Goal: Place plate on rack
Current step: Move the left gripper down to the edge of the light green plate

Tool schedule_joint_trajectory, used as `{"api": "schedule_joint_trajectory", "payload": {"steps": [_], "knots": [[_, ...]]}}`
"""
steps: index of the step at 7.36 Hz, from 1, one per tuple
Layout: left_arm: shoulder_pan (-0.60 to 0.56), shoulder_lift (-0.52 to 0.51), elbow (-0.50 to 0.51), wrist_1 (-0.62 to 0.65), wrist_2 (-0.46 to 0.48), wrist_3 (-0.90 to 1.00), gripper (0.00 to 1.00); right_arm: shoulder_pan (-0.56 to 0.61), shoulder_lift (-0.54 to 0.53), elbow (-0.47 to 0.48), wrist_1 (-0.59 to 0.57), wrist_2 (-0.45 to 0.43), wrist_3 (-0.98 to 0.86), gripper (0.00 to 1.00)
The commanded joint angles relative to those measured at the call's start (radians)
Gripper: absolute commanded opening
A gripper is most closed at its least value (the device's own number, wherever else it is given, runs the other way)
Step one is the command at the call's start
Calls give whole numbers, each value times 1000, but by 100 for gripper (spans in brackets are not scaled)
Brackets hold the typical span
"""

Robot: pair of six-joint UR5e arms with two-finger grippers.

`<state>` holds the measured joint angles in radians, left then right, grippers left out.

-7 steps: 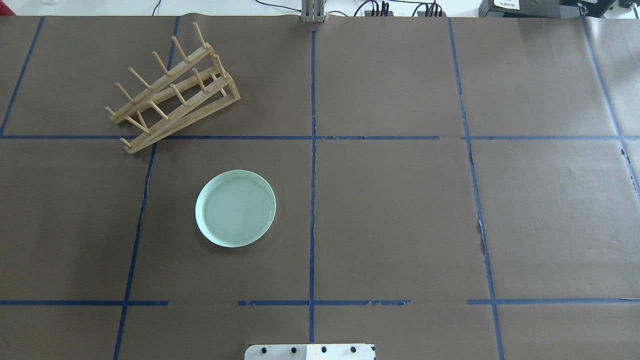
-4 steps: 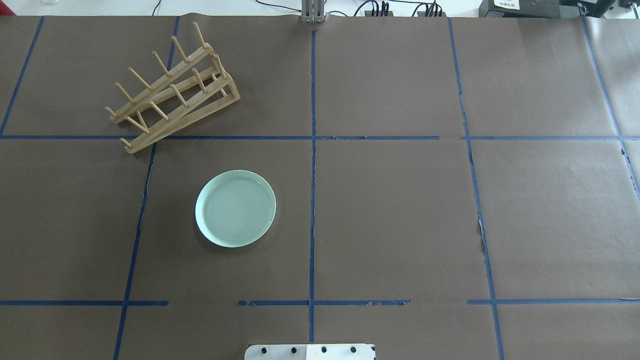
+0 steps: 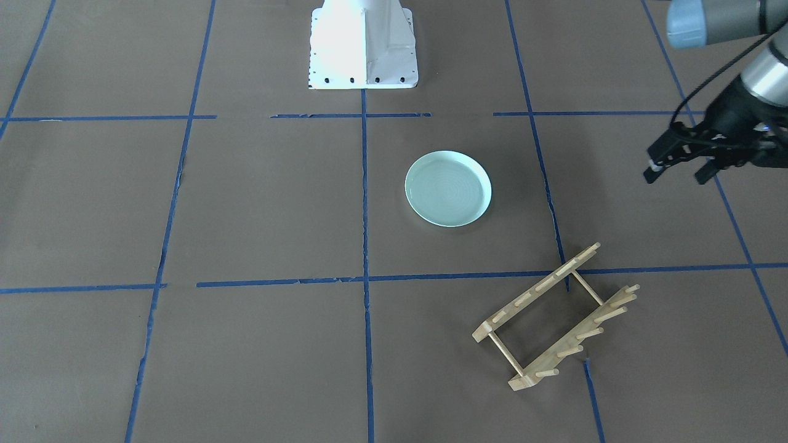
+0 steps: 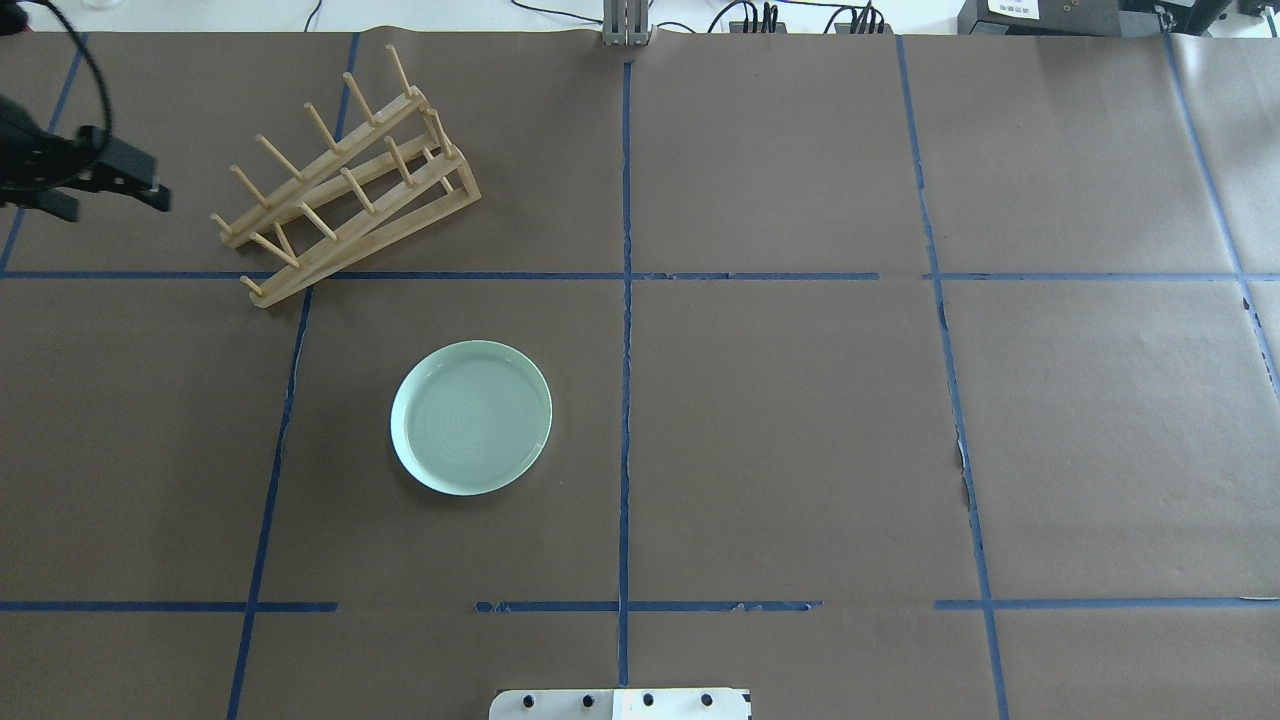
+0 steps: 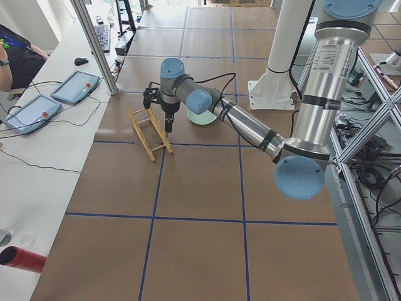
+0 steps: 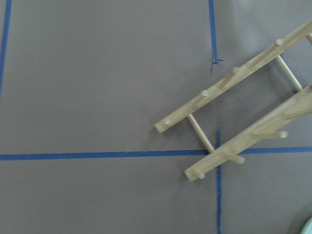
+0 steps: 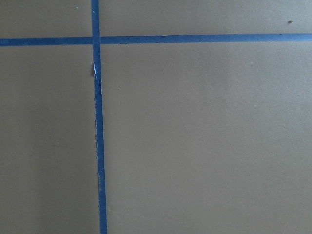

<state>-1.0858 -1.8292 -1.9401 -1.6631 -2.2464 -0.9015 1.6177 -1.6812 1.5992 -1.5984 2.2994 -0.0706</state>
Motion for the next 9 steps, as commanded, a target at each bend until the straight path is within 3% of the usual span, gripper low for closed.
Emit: {"api": "schedule_joint_trajectory", "payload": {"steps": [1, 2, 4, 7, 9], "knots": [[230, -260, 152, 29, 94, -392, 100, 1, 0, 1, 0, 0, 0, 100], [333, -376, 256, 87, 153, -472, 100, -1, 0, 1, 0, 0, 0, 100], [430, -516, 451, 101, 195, -565, 100, 1, 0, 1, 0, 0, 0, 100], [489, -547, 535, 100, 212, -594, 100, 1, 0, 1, 0, 0, 0, 100], [507, -550, 565, 100, 279, -594, 99, 1, 0, 1, 0, 0, 0, 100]]}}
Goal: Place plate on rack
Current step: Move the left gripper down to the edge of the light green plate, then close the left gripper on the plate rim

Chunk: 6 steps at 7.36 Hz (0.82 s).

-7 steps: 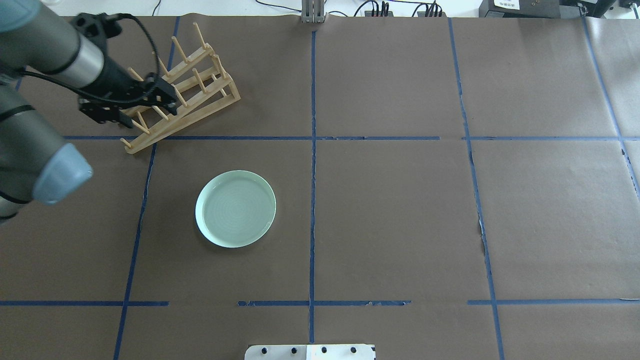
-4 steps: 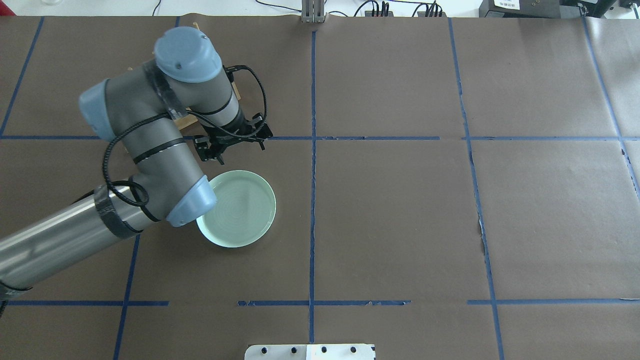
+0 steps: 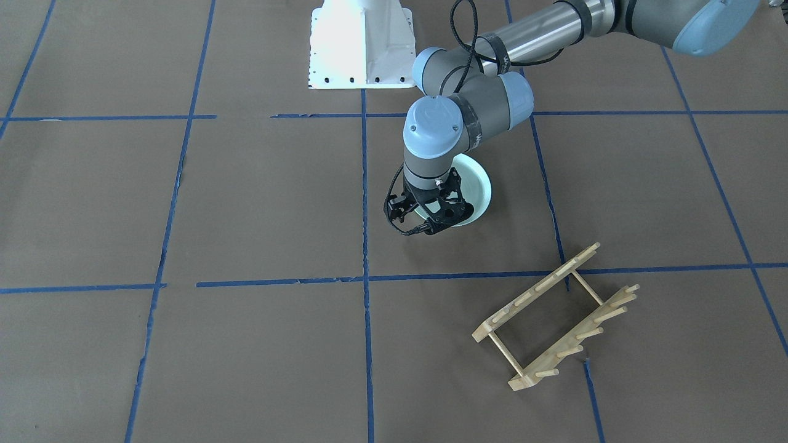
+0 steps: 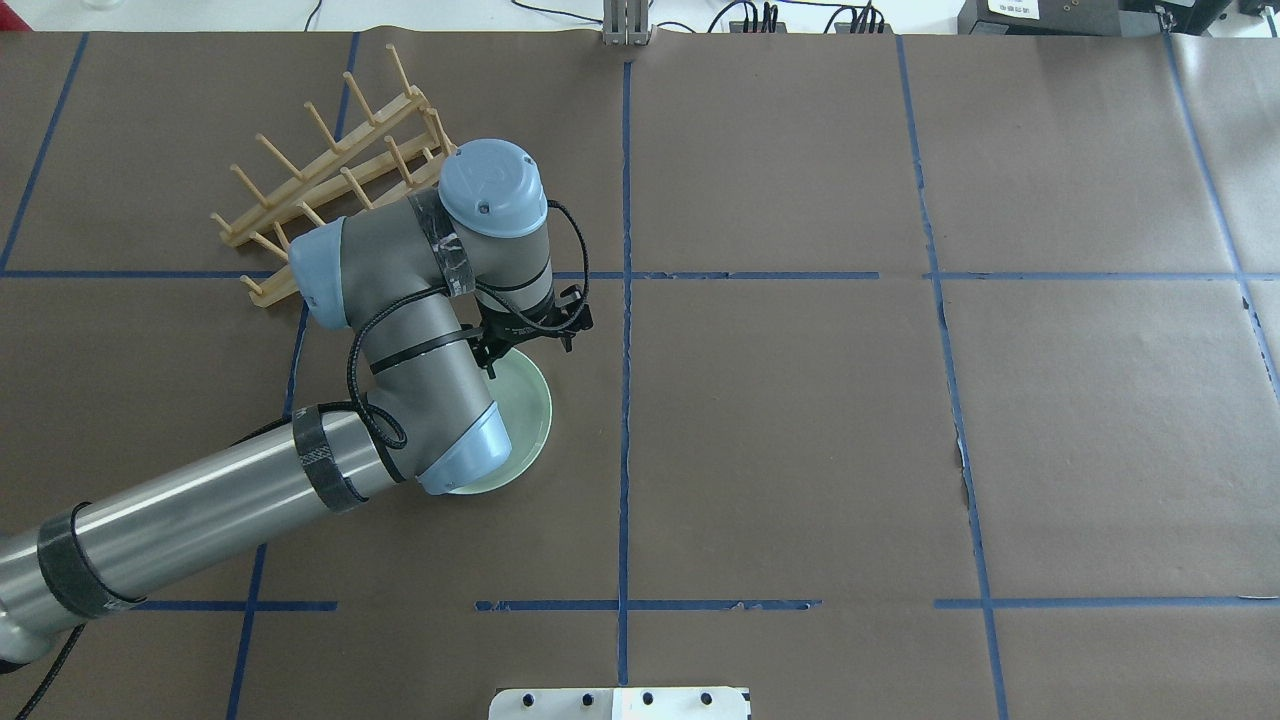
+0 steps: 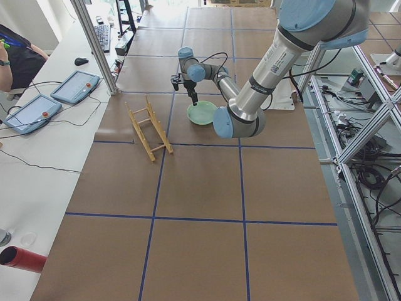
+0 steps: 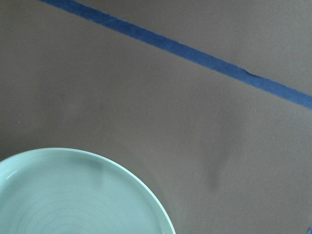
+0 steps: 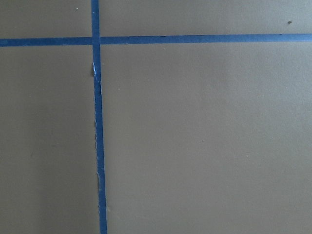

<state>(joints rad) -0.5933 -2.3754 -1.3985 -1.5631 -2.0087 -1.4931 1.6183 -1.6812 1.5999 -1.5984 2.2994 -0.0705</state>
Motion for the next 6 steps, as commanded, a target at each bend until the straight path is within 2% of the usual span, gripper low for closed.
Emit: {"api": "schedule_joint_trajectory", "payload": {"steps": [1, 2, 3, 5, 6], "knots": [[20, -11, 35, -2, 76, -1, 93, 0, 0, 0, 0, 0, 0, 100], [20, -28, 35, -2, 77, 2, 58, 0, 0, 0, 0, 0, 0, 100], [20, -37, 35, 0, 77, 2, 41, 0, 0, 0, 0, 0, 0, 100], [21, -41, 35, 0, 76, -1, 34, 0, 0, 0, 0, 0, 0, 100], [30, -38, 35, 2, 76, -3, 34, 0, 0, 0, 0, 0, 0, 100]]}}
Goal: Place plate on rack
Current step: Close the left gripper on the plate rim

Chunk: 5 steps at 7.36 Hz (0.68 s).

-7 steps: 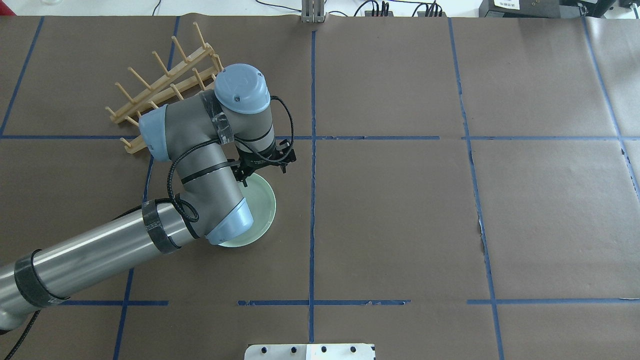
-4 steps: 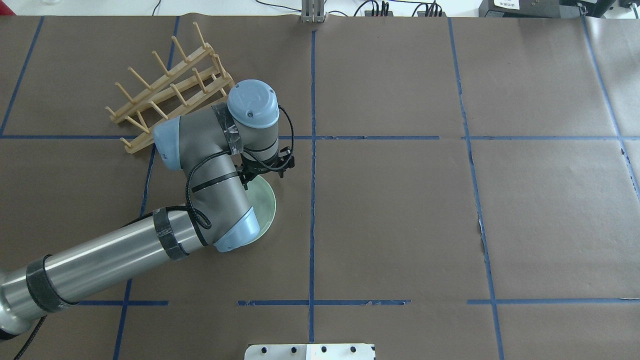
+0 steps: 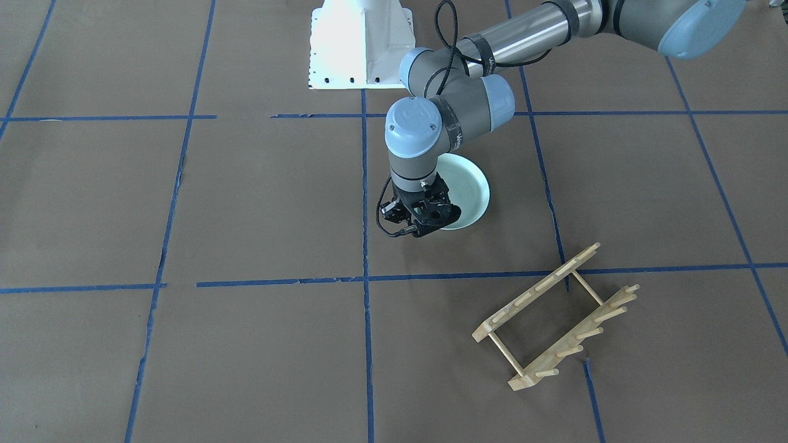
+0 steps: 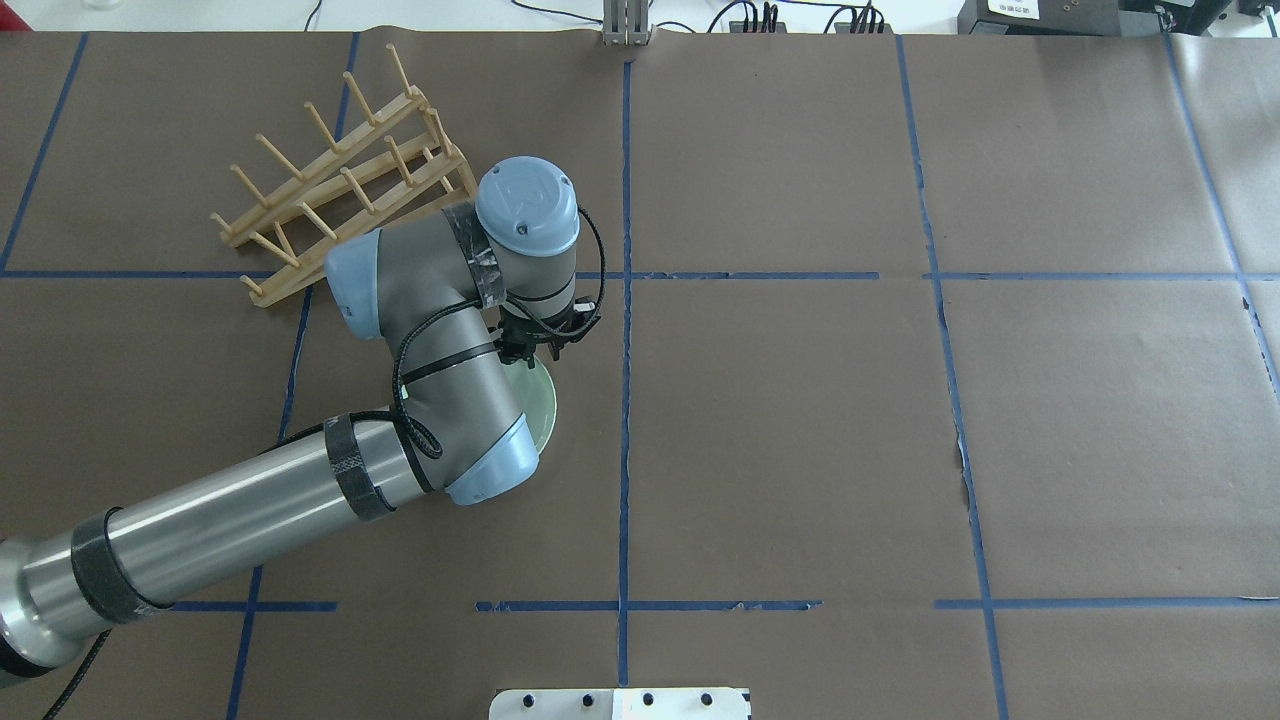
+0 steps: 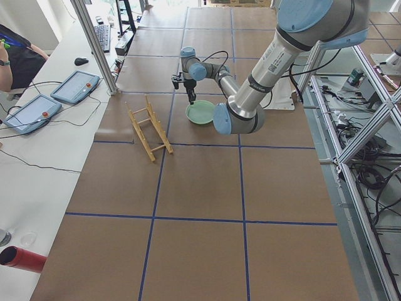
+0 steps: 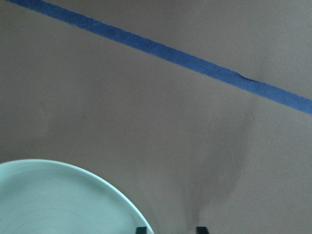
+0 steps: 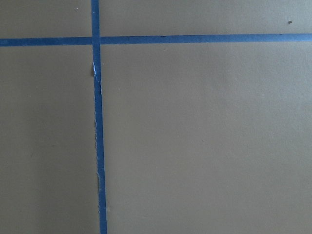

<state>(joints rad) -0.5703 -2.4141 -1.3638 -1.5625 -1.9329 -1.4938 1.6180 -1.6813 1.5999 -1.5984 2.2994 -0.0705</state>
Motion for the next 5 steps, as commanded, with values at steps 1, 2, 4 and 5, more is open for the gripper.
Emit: {"api": "schedule_joint_trajectory", "payload": {"steps": [1, 2, 4, 5], "knots": [[12, 1, 0, 1, -1, -3, 34, 0, 0, 0, 0, 0, 0, 100], [13, 4, 0, 1, -1, -2, 34, 0, 0, 0, 0, 0, 0, 100], [10, 4, -14, 1, -17, 0, 0, 0, 0, 0, 0, 0, 0, 100], [7, 4, -14, 1, -20, 6, 0, 0, 0, 0, 0, 0, 0, 100]]}}
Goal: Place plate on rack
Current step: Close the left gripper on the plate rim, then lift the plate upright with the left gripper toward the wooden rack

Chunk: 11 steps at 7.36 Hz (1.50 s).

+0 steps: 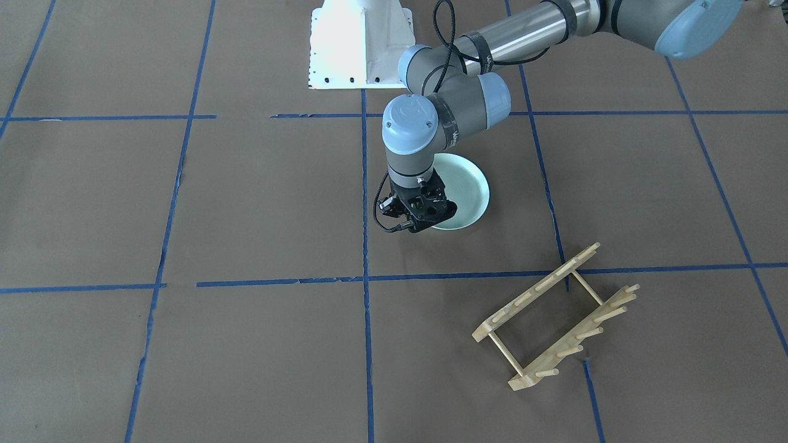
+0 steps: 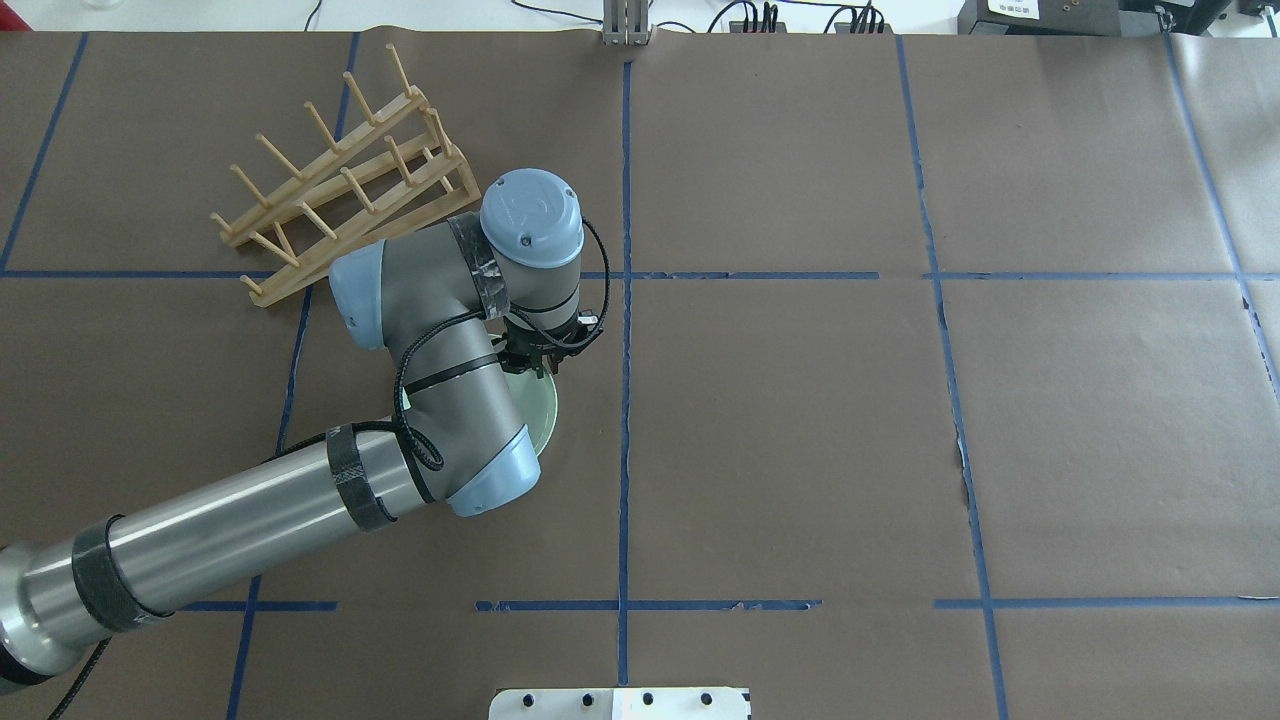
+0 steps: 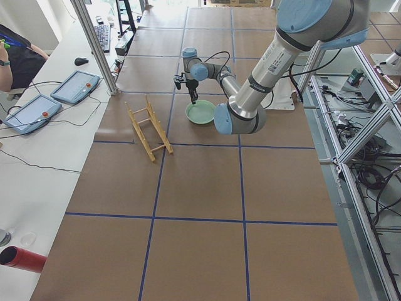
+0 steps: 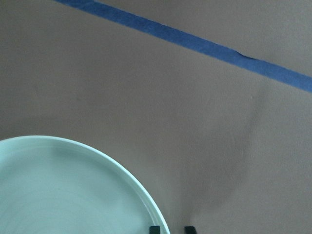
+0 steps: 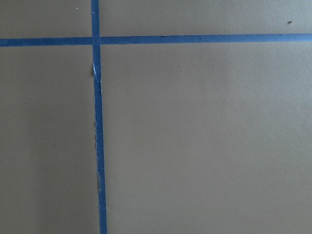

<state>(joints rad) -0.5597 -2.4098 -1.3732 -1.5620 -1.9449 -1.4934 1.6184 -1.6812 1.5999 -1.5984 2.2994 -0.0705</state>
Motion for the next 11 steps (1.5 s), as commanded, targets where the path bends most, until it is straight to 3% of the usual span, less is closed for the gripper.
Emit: {"api": "schedule_joint_trajectory", "payload": {"steps": [1, 4, 6, 10, 11], "knots": [[-11, 1, -16, -3, -40, 10, 0, 0, 0, 0, 0, 0, 0, 100], [-96, 6, -220, -44, -89, 42, 0, 0, 0, 0, 0, 0, 0, 100], [-211, 12, -265, -285, -179, -3, 0, -2, 0, 0, 0, 0, 0, 100], [-435, 150, -254, -897, -206, -279, 0, 0, 0, -2, 0, 0, 0, 100], [-468, 182, -250, -967, -206, -316, 0, 0, 0, -2, 0, 0, 0, 100]]}}
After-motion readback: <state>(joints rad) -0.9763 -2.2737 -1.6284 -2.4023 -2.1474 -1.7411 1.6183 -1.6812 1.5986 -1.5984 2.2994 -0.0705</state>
